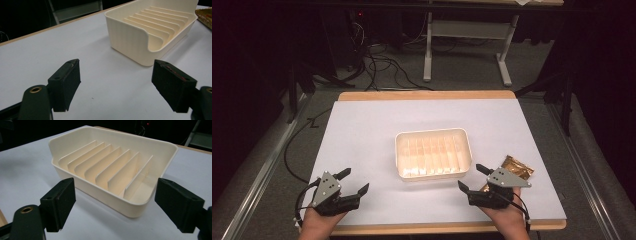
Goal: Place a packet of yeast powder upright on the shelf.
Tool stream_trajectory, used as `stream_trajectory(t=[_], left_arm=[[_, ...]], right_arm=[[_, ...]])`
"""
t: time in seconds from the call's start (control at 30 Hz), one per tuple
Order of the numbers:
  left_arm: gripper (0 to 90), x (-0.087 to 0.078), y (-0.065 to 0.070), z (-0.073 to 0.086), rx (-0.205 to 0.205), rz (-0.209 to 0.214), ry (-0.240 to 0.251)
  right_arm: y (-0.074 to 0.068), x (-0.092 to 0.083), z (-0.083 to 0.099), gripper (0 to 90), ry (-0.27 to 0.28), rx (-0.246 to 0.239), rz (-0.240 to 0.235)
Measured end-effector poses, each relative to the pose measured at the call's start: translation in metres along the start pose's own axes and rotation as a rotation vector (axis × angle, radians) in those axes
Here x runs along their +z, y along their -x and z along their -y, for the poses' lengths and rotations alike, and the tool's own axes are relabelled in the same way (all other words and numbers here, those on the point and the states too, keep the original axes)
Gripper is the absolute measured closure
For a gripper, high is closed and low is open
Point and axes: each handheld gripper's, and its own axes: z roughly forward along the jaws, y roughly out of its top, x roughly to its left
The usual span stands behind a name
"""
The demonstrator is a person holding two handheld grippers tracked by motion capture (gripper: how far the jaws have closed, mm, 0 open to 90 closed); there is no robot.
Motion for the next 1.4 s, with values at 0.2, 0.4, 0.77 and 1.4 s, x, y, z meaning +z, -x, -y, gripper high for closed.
stream_trajectory(t=[0.2, 0.4, 0.77, 1.4], left_arm=[[23.4, 0.004, 0.004, 0.001, 0.019, 0.007, -0.019], [23.4, 0.003, 0.004, 0.001, 0.029, 0.006, -0.022], [23.4, 0.004, 0.005, 0.001, 0.037, 0.004, -0.027], [23.4, 0.004, 0.005, 0.001, 0.048, 0.001, -0.029]], right_arm=[[0.006, -0.003, 0.001, 19.0, 0.0, 0.016, -0.006], [0.007, -0.002, 0.002, 19.5, -0.019, 0.017, -0.003], [0.019, -0.01, 0.004, 21.2, -0.029, 0.019, 0.036], [0.058, -0.034, 0.013, 28.3, -0.03, 0.11, 0.13]])
